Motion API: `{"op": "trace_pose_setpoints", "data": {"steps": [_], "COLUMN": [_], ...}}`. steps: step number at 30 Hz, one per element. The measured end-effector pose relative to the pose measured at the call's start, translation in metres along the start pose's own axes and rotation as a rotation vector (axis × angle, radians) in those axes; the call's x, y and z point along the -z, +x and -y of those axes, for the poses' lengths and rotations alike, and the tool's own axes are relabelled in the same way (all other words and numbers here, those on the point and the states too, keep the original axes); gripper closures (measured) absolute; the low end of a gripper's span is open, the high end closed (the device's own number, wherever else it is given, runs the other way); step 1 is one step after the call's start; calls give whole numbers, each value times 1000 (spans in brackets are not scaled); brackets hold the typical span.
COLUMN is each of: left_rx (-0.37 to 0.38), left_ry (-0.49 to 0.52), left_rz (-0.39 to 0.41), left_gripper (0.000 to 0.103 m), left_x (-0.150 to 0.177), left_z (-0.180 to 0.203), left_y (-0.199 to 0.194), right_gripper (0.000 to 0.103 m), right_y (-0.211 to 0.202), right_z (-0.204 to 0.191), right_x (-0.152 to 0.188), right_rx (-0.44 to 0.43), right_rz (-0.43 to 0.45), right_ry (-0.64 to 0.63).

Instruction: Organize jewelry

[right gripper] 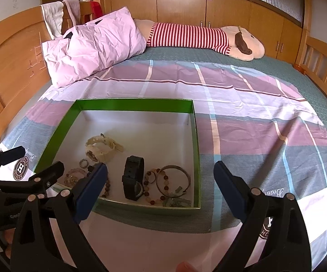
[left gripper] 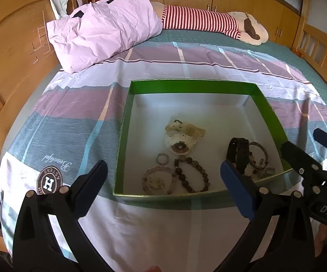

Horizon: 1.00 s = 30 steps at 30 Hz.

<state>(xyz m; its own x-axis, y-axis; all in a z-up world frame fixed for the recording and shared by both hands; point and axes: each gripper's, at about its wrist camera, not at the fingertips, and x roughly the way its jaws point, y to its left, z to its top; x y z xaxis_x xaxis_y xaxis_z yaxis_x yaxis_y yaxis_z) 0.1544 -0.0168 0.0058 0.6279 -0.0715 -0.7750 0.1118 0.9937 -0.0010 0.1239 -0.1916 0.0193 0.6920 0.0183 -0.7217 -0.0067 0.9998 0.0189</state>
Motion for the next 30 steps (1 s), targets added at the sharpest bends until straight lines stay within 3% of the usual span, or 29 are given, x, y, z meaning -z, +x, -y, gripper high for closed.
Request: {"op": "trace_pose_setpoints", "data": {"steps": [30], "left_rx": [-36], "left_ry": [46], "left_rz": [8], "left_gripper": [2], "left_x": [7], "left_z": [14], "left_y": [1], "right_gripper": [8], "right_y": [1], "right_z": [11], "right_x": [6], "right_rx": [23], "right_rz": [-11], "right_ry": [30]}}
